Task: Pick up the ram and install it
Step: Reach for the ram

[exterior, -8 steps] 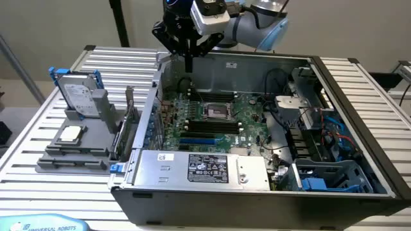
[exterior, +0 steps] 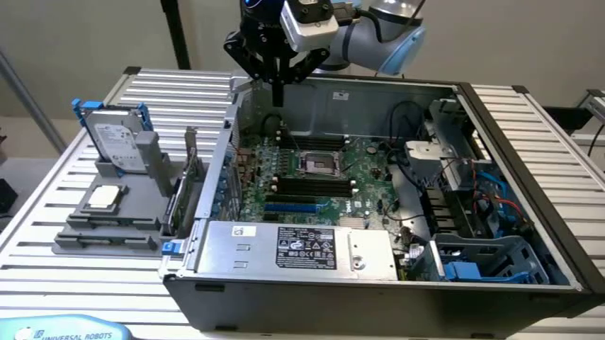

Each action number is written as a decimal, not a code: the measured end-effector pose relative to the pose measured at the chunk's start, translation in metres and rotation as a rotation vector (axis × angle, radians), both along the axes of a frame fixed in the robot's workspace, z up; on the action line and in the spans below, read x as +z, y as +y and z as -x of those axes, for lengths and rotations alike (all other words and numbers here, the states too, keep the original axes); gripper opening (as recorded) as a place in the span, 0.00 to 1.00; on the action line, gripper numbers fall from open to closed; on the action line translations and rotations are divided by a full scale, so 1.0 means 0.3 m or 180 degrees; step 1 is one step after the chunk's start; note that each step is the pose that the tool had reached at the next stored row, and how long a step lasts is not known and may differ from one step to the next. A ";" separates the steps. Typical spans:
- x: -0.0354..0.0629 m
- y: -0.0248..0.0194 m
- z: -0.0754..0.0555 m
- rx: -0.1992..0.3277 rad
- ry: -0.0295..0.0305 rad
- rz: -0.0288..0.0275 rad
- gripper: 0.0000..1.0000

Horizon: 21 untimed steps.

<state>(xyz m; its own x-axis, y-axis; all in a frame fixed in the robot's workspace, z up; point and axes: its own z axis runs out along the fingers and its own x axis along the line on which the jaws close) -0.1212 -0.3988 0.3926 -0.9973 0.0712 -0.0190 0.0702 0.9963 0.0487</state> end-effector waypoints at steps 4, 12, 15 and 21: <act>0.000 -0.001 0.000 0.0000 0.0000 0.0000 0.11; 0.000 -0.039 0.098 0.0000 0.0000 0.0000 0.11; 0.000 -0.052 0.143 0.0000 0.0000 0.0000 0.11; -0.001 -0.077 0.233 0.0000 0.0000 0.0000 0.11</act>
<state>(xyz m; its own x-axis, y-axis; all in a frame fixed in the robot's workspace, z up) -0.1911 -0.4218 0.3924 -0.9973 0.0713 -0.0190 0.0703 0.9963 0.0488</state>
